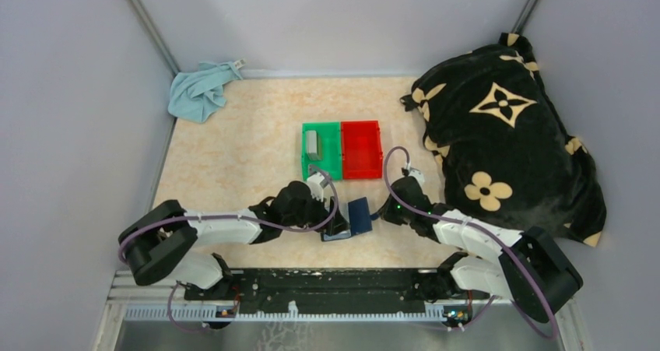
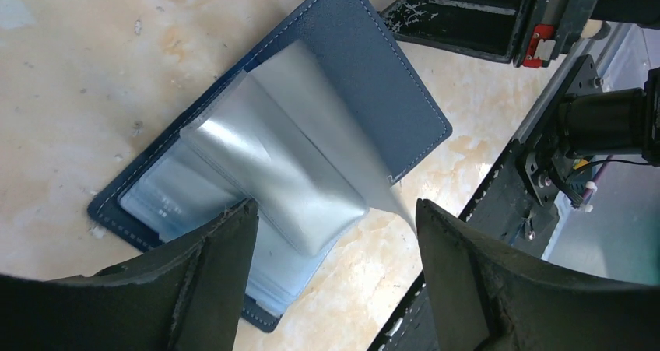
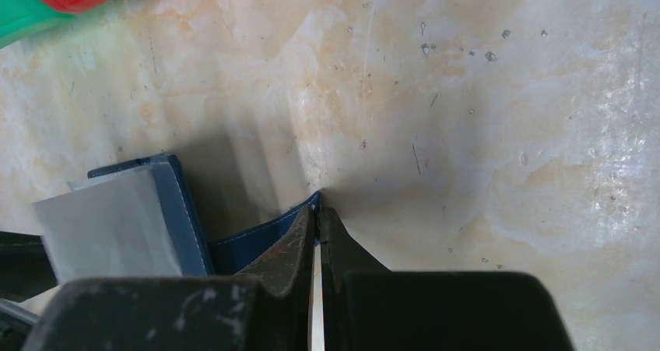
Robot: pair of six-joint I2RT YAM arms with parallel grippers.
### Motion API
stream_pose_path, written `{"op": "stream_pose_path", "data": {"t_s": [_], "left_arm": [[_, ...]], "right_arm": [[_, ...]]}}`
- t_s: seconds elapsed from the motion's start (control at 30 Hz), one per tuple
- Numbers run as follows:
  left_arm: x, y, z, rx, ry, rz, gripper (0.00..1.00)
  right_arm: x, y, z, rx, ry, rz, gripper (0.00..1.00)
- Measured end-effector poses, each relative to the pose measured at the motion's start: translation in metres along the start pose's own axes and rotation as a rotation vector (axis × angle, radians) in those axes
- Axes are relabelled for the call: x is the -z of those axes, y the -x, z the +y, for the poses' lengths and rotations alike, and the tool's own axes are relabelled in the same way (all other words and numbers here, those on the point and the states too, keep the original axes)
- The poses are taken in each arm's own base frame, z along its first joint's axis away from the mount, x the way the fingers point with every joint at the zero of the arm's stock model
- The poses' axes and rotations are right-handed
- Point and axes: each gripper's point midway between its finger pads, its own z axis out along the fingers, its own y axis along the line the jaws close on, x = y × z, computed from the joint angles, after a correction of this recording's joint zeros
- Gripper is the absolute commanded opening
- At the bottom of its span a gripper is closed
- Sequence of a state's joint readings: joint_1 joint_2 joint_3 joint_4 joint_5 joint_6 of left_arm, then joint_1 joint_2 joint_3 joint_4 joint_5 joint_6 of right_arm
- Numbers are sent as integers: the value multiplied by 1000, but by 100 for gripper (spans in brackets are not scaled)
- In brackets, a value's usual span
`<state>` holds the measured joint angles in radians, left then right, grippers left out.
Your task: Take the credit cards out of the card holder
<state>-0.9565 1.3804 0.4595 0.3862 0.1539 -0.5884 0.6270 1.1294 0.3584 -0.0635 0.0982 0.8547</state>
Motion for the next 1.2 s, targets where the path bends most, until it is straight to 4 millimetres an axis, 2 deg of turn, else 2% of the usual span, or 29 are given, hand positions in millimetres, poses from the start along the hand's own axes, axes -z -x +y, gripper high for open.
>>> {"op": "stream_pose_path", "data": {"t_s": [0.17,0.33,0.47,0.5,0.53,0.6,0.67,0.8,0.83,0.87,0.93,1.03,1.2], "left_arm": [[-11,-5,-2,13,-24,31,58],[-14,-6,-8,25,-51,42,29],[-16,5,-18,19,-83,21,20],[-16,7,-19,19,-86,19,20],[-16,8,-21,18,-91,16,20],[-17,12,-25,15,-101,9,26],[-18,17,-29,13,-113,1,33],[-24,24,-35,10,-131,-7,48],[-26,24,-34,10,-131,-4,50],[-29,22,-34,13,-131,2,52],[-33,18,-31,18,-129,17,54],[-39,8,-26,33,-121,46,59],[-48,3,-26,42,-136,68,84]], "right_arm": [[2,-2,-1,-2,2,3,0],[2,-2,-1,-3,6,4,0],[3,-4,0,-3,12,9,0],[3,-4,-1,-3,15,9,3],[4,-5,0,-2,18,10,11],[5,-5,1,5,29,9,30],[9,-4,3,19,49,6,43],[22,6,15,51,114,-36,47],[27,9,18,59,131,-50,45],[31,12,20,64,145,-60,36],[40,16,26,79,176,-81,2],[53,23,37,87,224,-102,0],[66,22,55,114,286,-98,0]]}}
